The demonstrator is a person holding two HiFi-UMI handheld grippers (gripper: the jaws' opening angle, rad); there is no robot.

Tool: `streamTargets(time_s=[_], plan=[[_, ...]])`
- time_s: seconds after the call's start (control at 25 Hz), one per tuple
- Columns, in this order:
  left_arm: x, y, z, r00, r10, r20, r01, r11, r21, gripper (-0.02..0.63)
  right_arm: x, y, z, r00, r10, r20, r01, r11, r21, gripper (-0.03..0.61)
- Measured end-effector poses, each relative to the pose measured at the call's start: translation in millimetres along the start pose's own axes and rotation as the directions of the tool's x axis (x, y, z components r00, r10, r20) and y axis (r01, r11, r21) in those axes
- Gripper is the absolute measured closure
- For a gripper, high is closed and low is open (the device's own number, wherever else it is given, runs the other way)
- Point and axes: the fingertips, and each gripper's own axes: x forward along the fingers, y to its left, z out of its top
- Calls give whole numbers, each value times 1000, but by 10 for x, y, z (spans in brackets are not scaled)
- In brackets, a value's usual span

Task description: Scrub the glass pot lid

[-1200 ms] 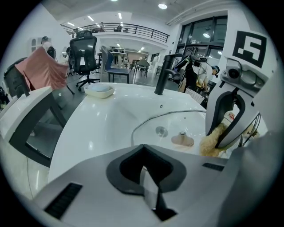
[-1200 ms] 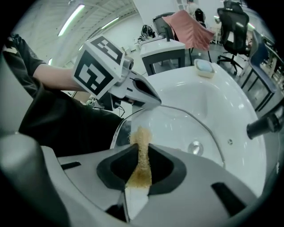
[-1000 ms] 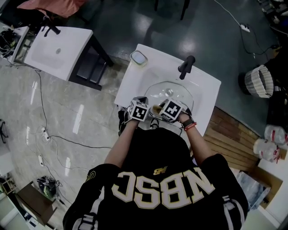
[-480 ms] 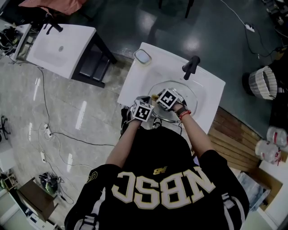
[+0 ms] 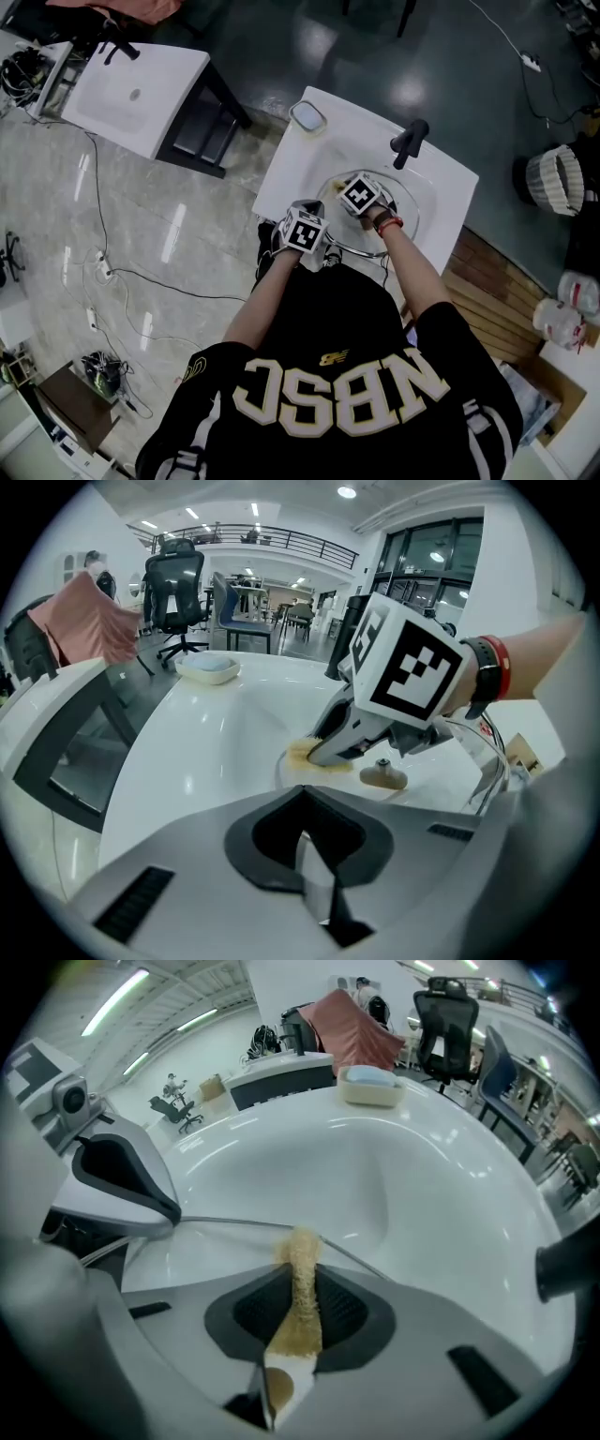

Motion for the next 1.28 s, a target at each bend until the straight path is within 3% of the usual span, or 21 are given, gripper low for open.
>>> streamTargets(time_s=[0.16, 0.32, 0.48, 0.76, 0.96, 1.28], plan=[[-8, 5, -10, 1000, 0, 0, 0, 1000, 2, 600, 2, -210, -177, 994, -71, -78, 72, 997, 22, 508], [3, -7, -12, 1000, -2, 3, 2, 1000, 0, 601, 13, -425, -176, 984, -168, -52, 165, 985, -49, 509], [8, 12, -10, 1000, 4, 11, -4, 1000, -1, 601, -35, -620, -347, 970, -225, -93, 220, 974, -59, 509], [6, 16, -12, 1000, 7, 13, -7, 1000, -8, 600, -258, -873, -728, 924, -308, -226, 292, 951, -104, 511], [7, 25, 15, 1000, 7, 21, -7, 1000, -8, 600, -453, -934, -976, 899, -319, -299, 283, 946, -159, 511], [-35, -16, 16, 1000, 4, 21, -3, 1000, -15, 600, -850, -734, -1293, 895, -204, -397, 160, 977, -140, 508]])
